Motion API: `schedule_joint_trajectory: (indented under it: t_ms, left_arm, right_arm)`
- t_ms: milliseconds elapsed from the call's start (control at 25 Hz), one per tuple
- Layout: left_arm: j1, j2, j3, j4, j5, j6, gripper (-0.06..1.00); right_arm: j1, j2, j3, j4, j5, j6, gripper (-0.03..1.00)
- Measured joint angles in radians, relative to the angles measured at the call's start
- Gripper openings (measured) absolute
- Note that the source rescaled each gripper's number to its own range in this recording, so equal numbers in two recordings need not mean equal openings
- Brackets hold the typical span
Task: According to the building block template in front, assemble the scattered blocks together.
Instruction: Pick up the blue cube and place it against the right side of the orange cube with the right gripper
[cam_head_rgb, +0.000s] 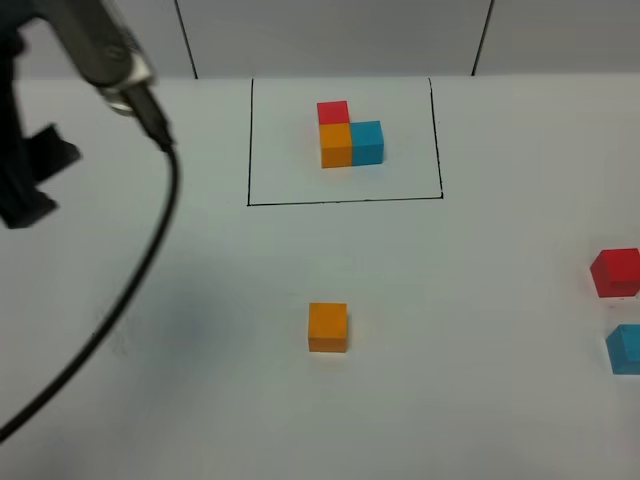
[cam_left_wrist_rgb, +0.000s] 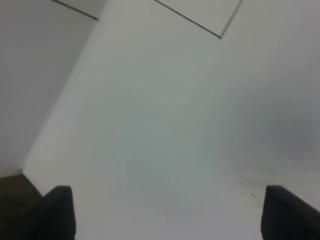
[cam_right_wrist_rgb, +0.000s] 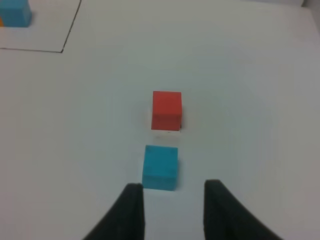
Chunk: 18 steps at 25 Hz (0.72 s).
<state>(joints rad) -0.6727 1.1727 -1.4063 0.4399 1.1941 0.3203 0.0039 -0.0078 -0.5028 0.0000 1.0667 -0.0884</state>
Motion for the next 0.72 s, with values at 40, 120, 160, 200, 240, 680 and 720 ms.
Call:
schedule_joint_trajectory:
  t_ms: [40,120,160,200,240,680,720]
  left_arm:
    - [0.014,-0.057,0.013,0.008,0.0,-0.004,0.69]
    - [0.041,-0.171,0.049,0.03,0.0,-0.005,0.69]
    - [0.052,-0.239,0.074,0.034,0.0,-0.006,0.69]
    - [0.06,-0.31,0.102,0.035,0.0,-0.006,0.69]
    - [0.069,-0.371,0.126,0.035,0.0,-0.006,0.69]
    - [0.361,-0.873,0.292,-0.234,0.001,-0.002,0.68]
    - [0.398,-0.897,0.309,-0.273,0.001,-0.021,0.68]
  right_arm:
    - [0.0,0.0,0.0,0.0,0.0,0.0,0.0]
    - [0.0,0.0,0.0,0.0,0.0,0.0,0.0]
    - [0.0,0.0,0.0,0.0,0.0,0.0,0.0]
    - [0.0,0.0,0.0,0.0,0.0,0.0,0.0]
    - [0.0,0.0,0.0,0.0,0.0,0.0,0.0]
    - [0.0,0.0,0.0,0.0,0.0,0.0,0.0]
    - [0.0,0.0,0.0,0.0,0.0,0.0,0.0]
